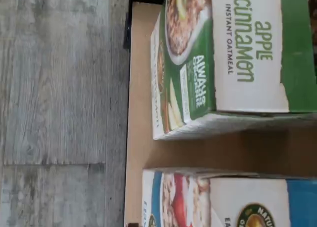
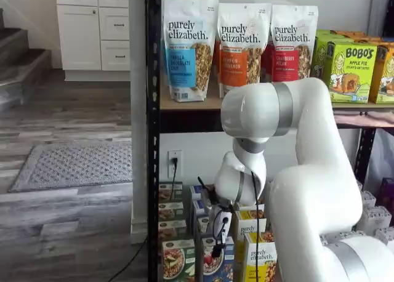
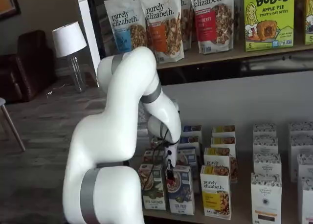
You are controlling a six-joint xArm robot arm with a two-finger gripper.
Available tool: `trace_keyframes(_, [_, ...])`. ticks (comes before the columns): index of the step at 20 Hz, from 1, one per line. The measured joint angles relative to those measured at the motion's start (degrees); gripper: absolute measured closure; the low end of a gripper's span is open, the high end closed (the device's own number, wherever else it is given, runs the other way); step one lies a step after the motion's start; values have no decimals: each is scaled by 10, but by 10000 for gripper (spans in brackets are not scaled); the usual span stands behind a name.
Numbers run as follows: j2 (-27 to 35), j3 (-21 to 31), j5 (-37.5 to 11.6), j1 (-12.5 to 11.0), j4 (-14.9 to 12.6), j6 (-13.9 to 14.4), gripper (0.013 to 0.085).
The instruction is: Pick up the blue and white box that is on the bottom shelf, the second box from the left
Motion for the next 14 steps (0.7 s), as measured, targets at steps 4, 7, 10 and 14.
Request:
trace_keyframes(4, [8,-7,-6,-1,-3,2,130])
trace_keyframes(7, [13,-8,-13,-1,6,-8,130])
trace_keyframes(10, [17,-11,-15,-3,0,-5,130])
trace_keyframes(14, [20,-16,-7,-3,14,-17,130])
